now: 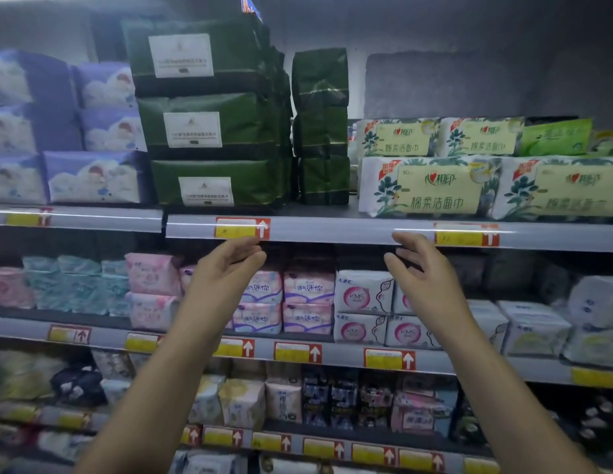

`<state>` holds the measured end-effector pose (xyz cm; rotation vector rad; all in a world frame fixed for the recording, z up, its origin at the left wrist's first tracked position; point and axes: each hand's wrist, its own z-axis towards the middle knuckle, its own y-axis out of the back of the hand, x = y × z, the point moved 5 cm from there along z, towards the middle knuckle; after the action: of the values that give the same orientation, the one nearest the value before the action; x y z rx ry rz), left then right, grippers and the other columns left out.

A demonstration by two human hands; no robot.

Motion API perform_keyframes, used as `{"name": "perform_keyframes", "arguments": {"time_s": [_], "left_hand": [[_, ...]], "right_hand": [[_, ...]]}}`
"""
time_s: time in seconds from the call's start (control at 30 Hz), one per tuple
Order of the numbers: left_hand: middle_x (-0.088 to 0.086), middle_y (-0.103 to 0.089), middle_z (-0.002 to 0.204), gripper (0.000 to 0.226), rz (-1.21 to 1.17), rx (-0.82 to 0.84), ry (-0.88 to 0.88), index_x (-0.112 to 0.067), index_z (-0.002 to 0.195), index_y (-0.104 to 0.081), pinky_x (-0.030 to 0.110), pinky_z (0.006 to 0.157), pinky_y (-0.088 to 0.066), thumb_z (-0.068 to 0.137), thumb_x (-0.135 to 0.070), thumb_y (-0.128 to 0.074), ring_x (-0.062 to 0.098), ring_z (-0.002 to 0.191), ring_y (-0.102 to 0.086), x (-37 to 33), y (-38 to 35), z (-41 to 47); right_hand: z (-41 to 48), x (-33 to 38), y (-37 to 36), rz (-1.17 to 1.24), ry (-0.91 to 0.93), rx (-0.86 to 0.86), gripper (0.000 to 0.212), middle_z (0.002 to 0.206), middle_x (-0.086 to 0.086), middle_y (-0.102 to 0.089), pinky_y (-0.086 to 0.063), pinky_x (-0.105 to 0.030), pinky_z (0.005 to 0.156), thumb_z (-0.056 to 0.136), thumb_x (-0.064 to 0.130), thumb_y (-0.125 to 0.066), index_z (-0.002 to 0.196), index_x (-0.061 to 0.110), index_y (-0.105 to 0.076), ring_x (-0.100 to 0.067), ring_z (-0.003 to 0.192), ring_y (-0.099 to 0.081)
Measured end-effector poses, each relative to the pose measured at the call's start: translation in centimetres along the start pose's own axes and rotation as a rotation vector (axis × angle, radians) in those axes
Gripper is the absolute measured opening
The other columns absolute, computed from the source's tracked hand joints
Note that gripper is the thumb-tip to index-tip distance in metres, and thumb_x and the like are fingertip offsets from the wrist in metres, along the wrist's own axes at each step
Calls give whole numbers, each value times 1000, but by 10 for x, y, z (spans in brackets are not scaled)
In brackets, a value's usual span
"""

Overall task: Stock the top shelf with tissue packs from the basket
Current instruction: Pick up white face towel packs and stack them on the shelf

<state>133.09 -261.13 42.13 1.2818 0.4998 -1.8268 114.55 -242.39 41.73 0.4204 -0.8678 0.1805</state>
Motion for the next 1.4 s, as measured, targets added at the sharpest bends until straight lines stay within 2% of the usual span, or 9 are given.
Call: {"name": "perform_keyframes", "arguments": {"time_s": [0.13,0.33,0.53,0.7,0.77,1.0,1.17,1.27,1.4], "left_hand": [[-15,-65,117,23,3,4,59,-39,113,-62,43,105,-45,92,-31,-62,7,114,-58,26,4,-14],[-14,-65,120,26,-32,50,166,-32,118,-63,33,103,-46,92,-29,-61,-3,111,-58,69,6,-53],[-7,-65,120,26,-34,-18,285,-25,121,-63,32,101,-46,95,-24,-57,7,111,-60,103,19,-79],[-7,-65,117,21,-40,-125,371,-28,115,-64,30,92,-47,95,-27,-58,9,110,-59,130,32,-102],[-9,-65,114,19,-26,-131,384,-27,112,-65,29,90,-47,94,-25,-59,8,109,-59,140,31,-114],[-12,-64,114,23,-17,-78,494,-24,117,-65,36,99,-45,94,-24,-60,6,108,-59,178,29,-133],[-12,-64,117,27,-8,-92,557,-22,120,-65,29,92,-44,94,-25,-61,3,110,-57,208,34,-149],[-10,-64,114,21,-1,-103,613,-23,116,-65,31,94,-44,95,-23,-59,7,109,-58,226,35,-160],[-6,-64,116,25,-6,-135,700,-21,119,-65,32,90,-45,94,-24,-60,14,112,-58,248,39,-172]], "right_hand": [[-20,-18,-14,-17,-42,34,33,125,12,-52,-39,-26,95,94,27,-56,126,29,-51,-4,121,-47],[-62,-48,-35,-17,-140,133,30,120,15,-50,-38,-25,93,95,27,-55,124,31,-49,-4,116,-47],[-95,-70,-52,3,-235,195,26,108,30,-48,-41,-30,96,95,26,-55,120,34,-50,-1,114,-46],[-123,-93,-61,61,-333,205,29,123,13,-51,-47,-28,87,95,25,-54,124,28,-50,-7,120,-48],[-134,-101,-67,77,-371,211,28,123,11,-51,-43,-20,84,95,26,-54,123,28,-50,-7,118,-49],[-153,-118,-91,87,-442,270,31,120,11,-52,-40,-22,87,96,25,-54,127,24,-50,-5,112,-49],[-173,-142,-102,69,-523,305,27,119,10,-51,-40,-23,86,95,26,-54,122,27,-51,-6,109,-49],[-186,-154,-110,53,-560,332,23,116,13,-52,-41,-17,79,96,25,-54,118,29,-50,-5,108,-49],[-199,-166,-121,40,-601,358,25,104,25,-50,-43,-26,84,96,25,-54,121,25,-53,-5,106,-50]]}}
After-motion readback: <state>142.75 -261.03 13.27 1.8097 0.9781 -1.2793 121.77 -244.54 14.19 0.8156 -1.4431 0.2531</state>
